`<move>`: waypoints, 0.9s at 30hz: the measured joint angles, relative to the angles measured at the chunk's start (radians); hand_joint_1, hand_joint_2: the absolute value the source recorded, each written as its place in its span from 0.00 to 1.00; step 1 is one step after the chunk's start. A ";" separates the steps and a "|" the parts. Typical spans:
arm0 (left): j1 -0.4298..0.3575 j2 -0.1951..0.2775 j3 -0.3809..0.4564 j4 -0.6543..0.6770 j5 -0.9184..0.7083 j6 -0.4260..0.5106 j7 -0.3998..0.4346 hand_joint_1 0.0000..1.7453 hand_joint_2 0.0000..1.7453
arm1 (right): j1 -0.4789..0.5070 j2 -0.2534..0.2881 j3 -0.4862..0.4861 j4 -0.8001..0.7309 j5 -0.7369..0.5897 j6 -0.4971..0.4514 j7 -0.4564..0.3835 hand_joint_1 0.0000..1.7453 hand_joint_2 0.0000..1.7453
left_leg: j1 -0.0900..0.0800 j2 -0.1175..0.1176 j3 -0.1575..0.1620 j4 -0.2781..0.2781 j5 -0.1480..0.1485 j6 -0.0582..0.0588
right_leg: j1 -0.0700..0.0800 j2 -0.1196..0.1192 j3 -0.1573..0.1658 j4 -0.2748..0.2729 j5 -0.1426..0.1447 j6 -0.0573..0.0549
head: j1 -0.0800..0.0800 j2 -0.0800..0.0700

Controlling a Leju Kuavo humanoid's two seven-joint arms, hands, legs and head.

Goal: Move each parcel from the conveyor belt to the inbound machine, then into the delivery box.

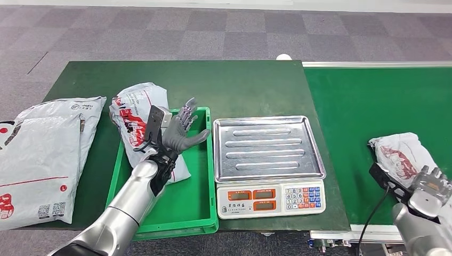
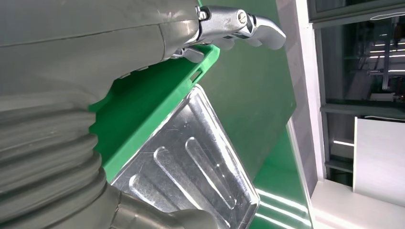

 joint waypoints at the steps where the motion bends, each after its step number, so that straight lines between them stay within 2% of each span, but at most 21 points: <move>1: 0.001 0.001 0.002 -0.003 0.000 -0.001 0.001 0.00 1.00 | 0.003 0.000 -0.004 0.001 -0.008 0.001 -0.005 0.00 1.00 | 0.000 0.000 0.000 0.000 0.000 0.000 | 0.000 0.000 0.000 0.000 0.000 0.000 | 0.000 0.000; 6: 0.005 0.005 0.007 -0.012 -0.005 -0.006 0.006 0.00 1.00 | 0.016 0.001 -0.032 0.008 -0.072 0.048 -0.059 0.00 1.00 | 0.000 0.000 0.000 0.000 0.000 0.000 | 0.000 0.000 0.000 0.000 0.000 0.000 | 0.000 0.000; 10: 0.006 0.009 0.014 -0.012 -0.012 -0.019 0.007 0.00 1.00 | 0.017 0.009 -0.096 0.010 -0.223 0.224 -0.204 0.00 1.00 | 0.001 0.000 0.001 0.000 0.000 0.000 | 0.001 0.001 0.001 0.000 0.000 0.000 | 0.000 0.000; 12: 0.006 0.010 0.020 -0.012 -0.016 -0.023 0.007 0.00 1.00 | 0.014 0.010 -0.130 0.010 -0.264 0.284 -0.242 0.00 1.00 | 0.001 0.001 0.002 0.000 0.000 0.000 | 0.001 0.001 0.002 -0.001 0.000 0.000 | 0.000 0.000; 17: 0.006 0.010 0.024 -0.013 -0.023 -0.025 0.007 0.00 1.00 | 0.008 0.012 -0.180 0.010 -0.287 0.342 -0.267 0.00 1.00 | 0.001 0.001 0.003 0.000 0.000 0.000 | 0.001 0.001 0.004 -0.001 0.000 0.000 | 0.000 0.000; 23: 0.006 0.010 0.025 -0.013 -0.041 -0.025 0.007 0.00 1.00 | -0.012 0.011 -0.207 0.017 -0.314 0.496 -0.336 0.00 1.00 | 0.001 0.004 0.006 0.000 0.000 0.000 | 0.001 0.003 0.005 -0.001 0.001 0.000 | 0.000 0.000; 27: 0.006 0.010 0.026 -0.012 -0.046 -0.025 0.007 0.00 1.00 | -0.016 0.011 -0.213 0.023 -0.315 0.507 -0.344 0.00 1.00 | 0.001 0.005 0.006 0.000 0.000 0.000 | 0.001 0.004 0.005 -0.001 0.001 0.000 | 0.000 0.000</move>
